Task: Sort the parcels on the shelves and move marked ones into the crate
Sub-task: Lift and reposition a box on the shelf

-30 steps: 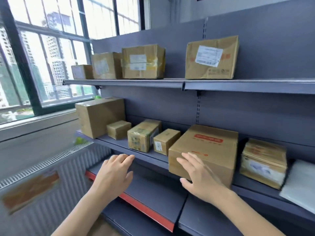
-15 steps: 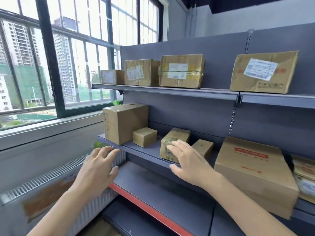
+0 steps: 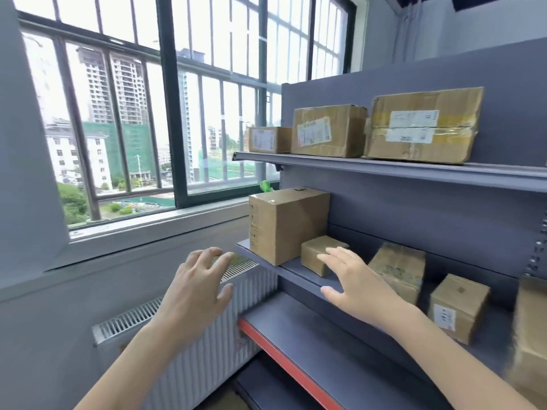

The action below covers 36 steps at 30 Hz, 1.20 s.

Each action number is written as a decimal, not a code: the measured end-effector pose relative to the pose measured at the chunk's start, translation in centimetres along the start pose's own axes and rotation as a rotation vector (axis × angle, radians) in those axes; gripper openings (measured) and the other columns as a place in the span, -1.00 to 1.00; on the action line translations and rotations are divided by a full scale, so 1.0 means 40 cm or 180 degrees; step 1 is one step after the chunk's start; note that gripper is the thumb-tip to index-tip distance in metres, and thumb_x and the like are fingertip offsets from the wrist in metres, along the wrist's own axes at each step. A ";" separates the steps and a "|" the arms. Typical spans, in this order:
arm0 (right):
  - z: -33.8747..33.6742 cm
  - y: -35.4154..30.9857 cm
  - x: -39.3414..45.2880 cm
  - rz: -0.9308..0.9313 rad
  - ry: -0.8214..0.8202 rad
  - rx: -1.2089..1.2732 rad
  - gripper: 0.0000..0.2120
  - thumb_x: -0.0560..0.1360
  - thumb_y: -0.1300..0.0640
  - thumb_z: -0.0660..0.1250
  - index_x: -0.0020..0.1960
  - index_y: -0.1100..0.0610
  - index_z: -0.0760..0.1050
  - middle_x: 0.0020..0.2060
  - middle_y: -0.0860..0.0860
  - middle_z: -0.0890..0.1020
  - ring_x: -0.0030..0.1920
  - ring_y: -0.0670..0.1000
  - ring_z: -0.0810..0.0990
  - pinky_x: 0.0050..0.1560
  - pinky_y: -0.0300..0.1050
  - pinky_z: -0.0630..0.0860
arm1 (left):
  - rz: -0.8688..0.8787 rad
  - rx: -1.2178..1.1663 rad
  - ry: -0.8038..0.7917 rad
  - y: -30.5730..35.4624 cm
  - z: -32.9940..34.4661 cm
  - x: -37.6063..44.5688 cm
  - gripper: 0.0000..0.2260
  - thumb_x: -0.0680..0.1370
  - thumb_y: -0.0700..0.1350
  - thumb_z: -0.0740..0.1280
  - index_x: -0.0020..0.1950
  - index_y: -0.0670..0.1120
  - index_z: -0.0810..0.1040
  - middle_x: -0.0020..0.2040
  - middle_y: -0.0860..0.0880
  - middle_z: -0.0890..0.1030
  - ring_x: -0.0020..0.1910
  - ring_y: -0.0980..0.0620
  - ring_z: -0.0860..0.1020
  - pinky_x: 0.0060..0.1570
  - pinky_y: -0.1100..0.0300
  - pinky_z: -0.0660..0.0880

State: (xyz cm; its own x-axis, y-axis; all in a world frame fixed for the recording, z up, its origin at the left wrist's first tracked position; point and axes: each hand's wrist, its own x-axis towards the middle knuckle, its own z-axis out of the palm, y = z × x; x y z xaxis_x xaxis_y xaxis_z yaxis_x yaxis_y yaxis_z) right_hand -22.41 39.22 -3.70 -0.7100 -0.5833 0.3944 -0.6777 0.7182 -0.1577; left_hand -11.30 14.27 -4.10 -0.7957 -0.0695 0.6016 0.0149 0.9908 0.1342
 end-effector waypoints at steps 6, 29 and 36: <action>0.095 0.028 0.181 -0.0164 -0.0128 0.0282 -0.43 0.52 0.01 0.24 0.47 0.06 0.15 0.48 0.00 0.17 0.49 0.00 0.03 0.43 -0.19 -0.04 | -0.0249 0.0273 -0.0241 -0.103 0.049 0.082 -0.54 0.45 -0.10 0.39 0.34 -0.08 0.44 0.29 -0.07 0.45 0.28 -0.14 0.37 0.22 -0.01 0.38; 0.302 0.010 0.675 0.0455 0.0266 0.0449 -0.39 0.50 0.05 0.28 0.48 0.03 0.11 0.45 -0.06 0.23 0.48 -0.07 0.08 0.39 -0.22 0.08 | -0.0047 -0.0271 -0.0271 -0.548 0.312 0.485 -0.48 0.52 -0.05 0.30 0.45 -0.05 0.25 0.44 -0.05 0.26 0.41 -0.02 0.18 0.37 0.12 0.17; 0.321 -0.046 0.775 0.0834 0.0509 0.0151 -0.36 0.49 0.05 0.29 0.49 0.04 0.10 0.46 -0.03 0.23 0.47 -0.07 0.10 0.35 -0.28 0.04 | 0.0421 -0.0663 -0.0223 -0.666 0.378 0.630 -0.49 0.46 -0.09 0.38 0.39 -0.12 0.36 0.36 -0.12 0.37 0.34 -0.11 0.28 0.33 -0.04 0.27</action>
State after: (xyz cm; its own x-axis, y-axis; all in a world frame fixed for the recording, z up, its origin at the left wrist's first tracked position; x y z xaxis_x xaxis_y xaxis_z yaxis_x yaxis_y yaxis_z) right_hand -45.62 14.95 -2.82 -0.8252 -0.3108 0.4716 -0.4864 0.8155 -0.3135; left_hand -40.93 -12.14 -4.42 -0.8184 0.0746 0.5698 0.2405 0.9450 0.2216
